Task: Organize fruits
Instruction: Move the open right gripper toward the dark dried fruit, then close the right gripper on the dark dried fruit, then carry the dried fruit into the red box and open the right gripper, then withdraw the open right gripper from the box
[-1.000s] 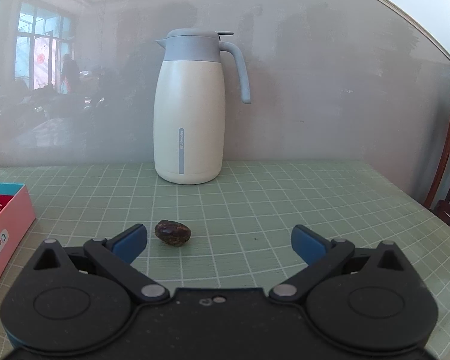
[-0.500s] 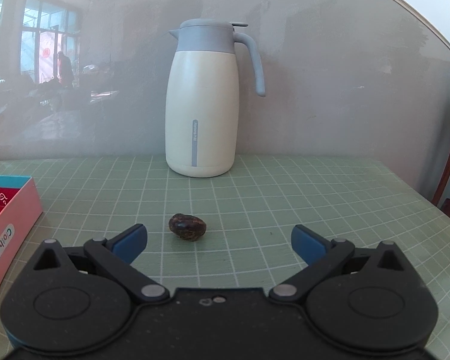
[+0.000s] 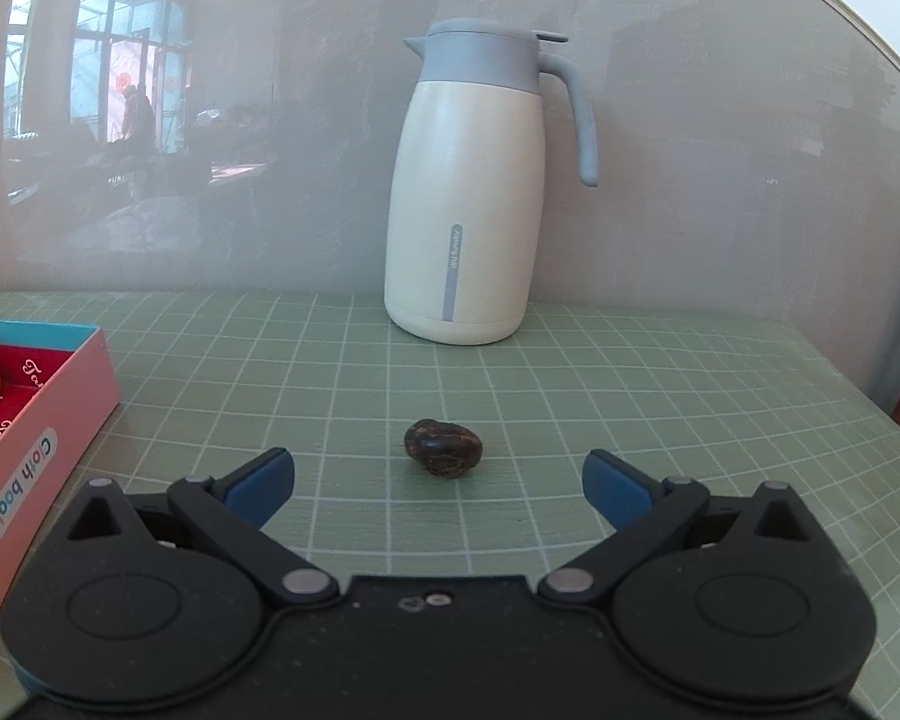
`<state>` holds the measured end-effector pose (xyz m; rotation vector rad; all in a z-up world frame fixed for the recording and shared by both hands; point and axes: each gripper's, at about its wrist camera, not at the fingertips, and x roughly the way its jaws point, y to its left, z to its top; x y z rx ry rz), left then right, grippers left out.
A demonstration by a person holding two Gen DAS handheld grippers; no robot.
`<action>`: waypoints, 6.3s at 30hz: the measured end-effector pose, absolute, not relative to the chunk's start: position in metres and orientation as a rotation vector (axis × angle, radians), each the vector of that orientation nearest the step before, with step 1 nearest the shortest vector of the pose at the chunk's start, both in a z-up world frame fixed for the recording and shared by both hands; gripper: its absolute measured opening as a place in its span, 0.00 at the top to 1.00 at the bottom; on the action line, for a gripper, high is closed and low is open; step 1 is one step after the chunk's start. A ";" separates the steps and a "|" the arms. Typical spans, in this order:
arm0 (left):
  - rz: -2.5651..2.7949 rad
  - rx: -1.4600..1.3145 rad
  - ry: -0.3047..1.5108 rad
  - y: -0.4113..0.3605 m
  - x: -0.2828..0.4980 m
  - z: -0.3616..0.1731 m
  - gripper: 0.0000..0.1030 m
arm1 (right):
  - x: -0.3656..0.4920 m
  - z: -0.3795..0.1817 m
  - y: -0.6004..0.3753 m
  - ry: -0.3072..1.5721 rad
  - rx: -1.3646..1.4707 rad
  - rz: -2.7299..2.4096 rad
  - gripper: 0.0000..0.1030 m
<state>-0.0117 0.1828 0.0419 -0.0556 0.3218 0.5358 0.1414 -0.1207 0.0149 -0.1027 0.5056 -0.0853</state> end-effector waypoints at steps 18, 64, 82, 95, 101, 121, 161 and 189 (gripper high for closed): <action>0.608 -0.134 0.267 0.210 -0.042 0.039 0.00 | 0.183 0.001 -0.126 0.577 -0.178 0.031 0.07; 0.647 -0.166 0.298 0.213 -0.033 0.035 0.00 | 0.207 -0.007 -0.162 0.702 0.063 0.134 0.61; 0.659 -0.135 0.299 0.211 -0.035 0.034 0.00 | 0.180 0.022 -0.099 0.629 0.027 0.297 0.61; 0.689 -0.114 0.301 0.220 -0.045 0.034 0.00 | 0.162 0.038 -0.035 0.577 -0.016 0.473 0.61; 0.703 -0.118 0.302 0.227 -0.050 0.033 0.00 | 0.157 0.039 -0.014 0.561 -0.035 0.533 0.61; 0.724 -0.150 0.306 0.244 -0.060 0.031 0.00 | 0.157 0.011 0.062 0.609 -0.273 0.601 0.61; 0.357 -0.066 0.435 0.139 -0.029 0.044 0.00 | 0.014 0.050 -0.050 0.592 -0.140 0.241 0.00; 0.339 0.002 0.498 0.123 -0.030 0.031 0.00 | -0.010 0.043 -0.029 0.573 -0.136 0.115 0.00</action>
